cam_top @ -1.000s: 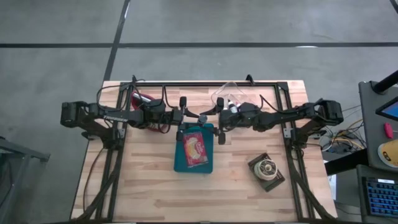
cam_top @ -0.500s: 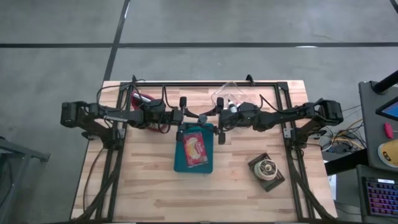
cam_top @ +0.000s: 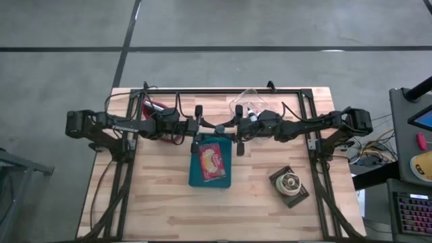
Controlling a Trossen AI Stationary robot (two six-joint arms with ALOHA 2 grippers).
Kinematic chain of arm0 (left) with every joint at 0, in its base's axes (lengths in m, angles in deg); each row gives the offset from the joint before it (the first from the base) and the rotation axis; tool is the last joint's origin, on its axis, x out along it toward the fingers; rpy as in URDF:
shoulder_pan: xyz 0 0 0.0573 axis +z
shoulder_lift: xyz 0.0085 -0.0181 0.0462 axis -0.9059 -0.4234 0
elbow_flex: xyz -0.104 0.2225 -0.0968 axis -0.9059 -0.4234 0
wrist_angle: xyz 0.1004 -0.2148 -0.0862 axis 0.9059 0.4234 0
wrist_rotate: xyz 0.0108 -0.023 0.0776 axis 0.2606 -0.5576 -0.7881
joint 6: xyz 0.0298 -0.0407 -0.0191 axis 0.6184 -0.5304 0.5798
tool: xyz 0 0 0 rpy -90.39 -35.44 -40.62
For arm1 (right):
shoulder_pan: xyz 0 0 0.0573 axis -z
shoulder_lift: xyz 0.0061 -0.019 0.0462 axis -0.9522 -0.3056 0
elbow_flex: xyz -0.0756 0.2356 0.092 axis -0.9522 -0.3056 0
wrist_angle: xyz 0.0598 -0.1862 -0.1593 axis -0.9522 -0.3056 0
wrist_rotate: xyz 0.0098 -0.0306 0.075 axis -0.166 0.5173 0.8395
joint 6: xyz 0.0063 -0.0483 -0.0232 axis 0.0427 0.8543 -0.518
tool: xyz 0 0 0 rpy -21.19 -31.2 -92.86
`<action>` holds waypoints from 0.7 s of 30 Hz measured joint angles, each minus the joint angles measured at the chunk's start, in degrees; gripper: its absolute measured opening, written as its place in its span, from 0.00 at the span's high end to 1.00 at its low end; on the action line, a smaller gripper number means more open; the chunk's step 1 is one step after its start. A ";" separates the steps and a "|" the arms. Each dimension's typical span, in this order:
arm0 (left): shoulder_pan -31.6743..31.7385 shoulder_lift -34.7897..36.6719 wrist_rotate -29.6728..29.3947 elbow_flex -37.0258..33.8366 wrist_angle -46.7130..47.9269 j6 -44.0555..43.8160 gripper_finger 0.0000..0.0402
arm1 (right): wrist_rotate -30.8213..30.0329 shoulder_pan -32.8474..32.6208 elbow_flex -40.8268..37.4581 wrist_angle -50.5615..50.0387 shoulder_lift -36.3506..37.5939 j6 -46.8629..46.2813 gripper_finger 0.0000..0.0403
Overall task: Pick & Place Food Item
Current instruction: Put the black food coloring bottle into the transparent bin
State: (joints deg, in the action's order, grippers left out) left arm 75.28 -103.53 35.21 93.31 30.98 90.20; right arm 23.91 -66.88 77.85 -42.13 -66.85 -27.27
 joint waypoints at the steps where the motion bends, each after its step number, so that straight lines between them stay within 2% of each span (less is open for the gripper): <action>1: 0.00 0.00 0.00 0.00 0.00 0.00 0.69 | 0.01 0.00 0.00 0.02 0.02 0.23 0.73; 21: 0.00 1.17 0.88 -1.14 2.48 2.67 0.69 | 0.15 -0.08 0.00 -0.68 -0.02 1.01 0.76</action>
State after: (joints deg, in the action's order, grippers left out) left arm 75.28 -102.37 36.09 92.18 33.45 92.86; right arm 24.06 -66.96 77.85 -42.81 -66.87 -26.26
